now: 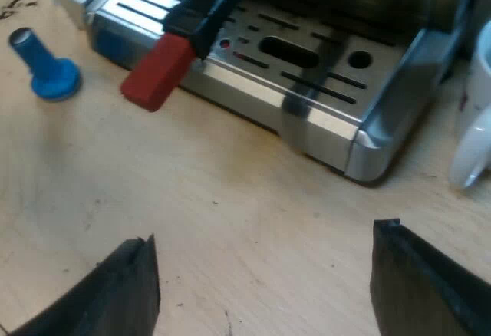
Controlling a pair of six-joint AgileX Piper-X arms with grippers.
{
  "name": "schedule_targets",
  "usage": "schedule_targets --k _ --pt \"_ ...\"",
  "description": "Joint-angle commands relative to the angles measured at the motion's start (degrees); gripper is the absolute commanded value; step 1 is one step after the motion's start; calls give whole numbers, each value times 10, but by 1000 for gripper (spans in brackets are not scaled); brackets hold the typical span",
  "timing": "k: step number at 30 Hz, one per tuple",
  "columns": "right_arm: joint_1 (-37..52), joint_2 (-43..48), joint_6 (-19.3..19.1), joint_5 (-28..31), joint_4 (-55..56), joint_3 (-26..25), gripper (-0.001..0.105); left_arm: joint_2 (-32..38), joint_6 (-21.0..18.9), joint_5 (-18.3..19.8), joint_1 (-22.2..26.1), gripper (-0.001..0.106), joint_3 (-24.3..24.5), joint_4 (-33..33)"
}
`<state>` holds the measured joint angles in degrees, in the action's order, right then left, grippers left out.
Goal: Grind coffee beans and then tamp
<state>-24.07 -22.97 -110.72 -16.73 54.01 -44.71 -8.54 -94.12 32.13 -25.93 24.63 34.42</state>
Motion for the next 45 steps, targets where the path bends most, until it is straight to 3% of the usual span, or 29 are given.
schedule_targets --k 1,9,14,20,24,26,29,32,36,39,41,45 --pt "-57 -7 -12 28 -2 -8 60 1 5 12 -23 60 -38 -76" --pt "-169 -15 8 140 -61 18 60 -42 5 12 -60 60 -134 -186" --pt "-242 -16 25 233 -161 79 60 -84 5 12 -60 60 -167 -242" --pt "-326 -17 65 320 -247 150 60 -132 5 12 -60 60 -171 -280" --pt "-349 -17 74 342 -267 165 60 -158 5 12 -60 60 -171 -294" --pt "-405 -17 106 408 -315 199 60 -175 5 12 -60 60 -171 -301" --pt "-437 -21 106 453 -338 217 60 -182 5 12 -60 60 -171 -305" --pt "-476 -40 134 505 -390 242 60 -182 0 12 -60 60 -171 -305" --pt "-496 -60 132 529 -427 256 60 -182 0 12 -60 60 -171 -305" --pt "-522 -129 133 572 -530 276 60 -182 0 12 -60 60 -171 -305" --pt "-524 -175 142 599 -589 275 54 -182 0 12 -60 60 -171 -305" --pt "-524 -237 163 607 -666 275 47 -182 0 12 -60 60 -171 -305"
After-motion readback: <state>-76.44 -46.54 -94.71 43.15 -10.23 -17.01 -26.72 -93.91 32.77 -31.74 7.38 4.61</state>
